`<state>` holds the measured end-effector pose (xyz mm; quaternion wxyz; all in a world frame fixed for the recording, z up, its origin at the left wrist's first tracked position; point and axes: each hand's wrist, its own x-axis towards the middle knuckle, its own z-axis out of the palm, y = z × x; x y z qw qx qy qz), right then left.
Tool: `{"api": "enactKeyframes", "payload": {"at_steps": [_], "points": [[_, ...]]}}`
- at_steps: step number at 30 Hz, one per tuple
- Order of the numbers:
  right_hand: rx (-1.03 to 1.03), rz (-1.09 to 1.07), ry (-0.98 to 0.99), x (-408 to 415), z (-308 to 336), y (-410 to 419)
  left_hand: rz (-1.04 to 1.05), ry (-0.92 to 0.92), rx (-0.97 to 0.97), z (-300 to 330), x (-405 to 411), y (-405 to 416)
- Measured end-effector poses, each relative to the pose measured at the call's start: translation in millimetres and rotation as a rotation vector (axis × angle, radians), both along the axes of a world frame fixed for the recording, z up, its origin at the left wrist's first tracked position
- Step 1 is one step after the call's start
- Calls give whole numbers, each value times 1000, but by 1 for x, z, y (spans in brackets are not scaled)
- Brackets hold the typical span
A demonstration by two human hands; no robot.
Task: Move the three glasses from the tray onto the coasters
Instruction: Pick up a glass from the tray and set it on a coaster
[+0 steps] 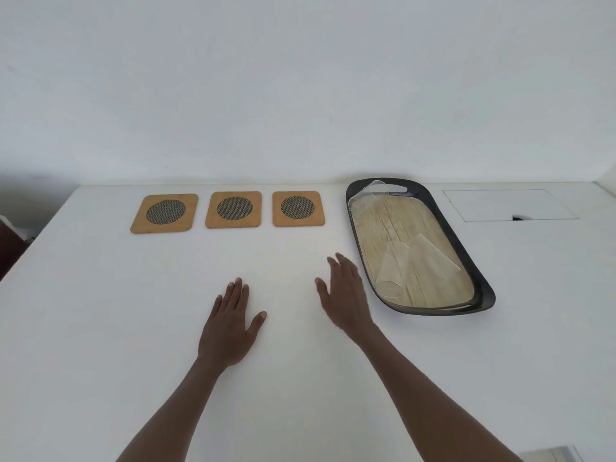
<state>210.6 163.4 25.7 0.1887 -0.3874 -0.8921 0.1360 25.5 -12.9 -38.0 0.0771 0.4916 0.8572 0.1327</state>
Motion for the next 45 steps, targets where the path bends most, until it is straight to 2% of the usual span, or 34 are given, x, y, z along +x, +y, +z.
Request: {"api": "enactKeyframes", "payload": {"at_steps": [6, 9, 12, 21, 32, 40, 45], "points": [[78, -358, 166, 29, 28, 31, 3, -5, 3, 0, 0, 0], [-17, -538, 141, 43, 35, 45, 4, -7, 4, 0, -1, 1], [-133, -626, 58, 54, 33, 53, 6, 0, 3, -1, -1, 2], [-298, -664, 43, 59, 23, 64, 30, -30, -16, 1, 5, 9], [-328, -675, 36, 54, 19, 68, -5, -87, 54, 2, 37, 57], [-430, -714, 111, 54, 12, 70, 15, -43, 67, -2, 40, 60], [-360, -693, 230, 60, 15, 70, 17, -41, 54, -1, 39, 59]]}}
